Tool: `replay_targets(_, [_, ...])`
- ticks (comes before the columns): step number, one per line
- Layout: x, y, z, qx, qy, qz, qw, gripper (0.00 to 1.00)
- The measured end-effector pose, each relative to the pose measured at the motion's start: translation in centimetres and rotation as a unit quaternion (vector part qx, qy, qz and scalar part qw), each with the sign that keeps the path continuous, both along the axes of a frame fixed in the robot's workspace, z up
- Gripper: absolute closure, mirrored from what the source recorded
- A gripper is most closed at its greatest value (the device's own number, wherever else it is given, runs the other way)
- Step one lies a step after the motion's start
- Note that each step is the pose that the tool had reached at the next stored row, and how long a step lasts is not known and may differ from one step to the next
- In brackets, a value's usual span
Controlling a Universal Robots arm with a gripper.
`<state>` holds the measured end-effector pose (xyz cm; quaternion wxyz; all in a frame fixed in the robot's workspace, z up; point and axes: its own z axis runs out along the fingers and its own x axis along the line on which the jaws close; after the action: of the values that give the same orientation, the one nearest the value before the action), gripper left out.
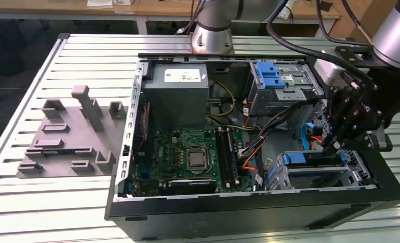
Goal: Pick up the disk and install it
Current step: 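Insert the first disk wire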
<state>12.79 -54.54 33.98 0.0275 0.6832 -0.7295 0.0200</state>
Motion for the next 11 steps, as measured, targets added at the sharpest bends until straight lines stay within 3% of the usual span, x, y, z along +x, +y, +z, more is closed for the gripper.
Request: replay_targets(11, [0.00,-0.01,-0.25,0.0001,0.0000,0.000,1.0000,0.84])
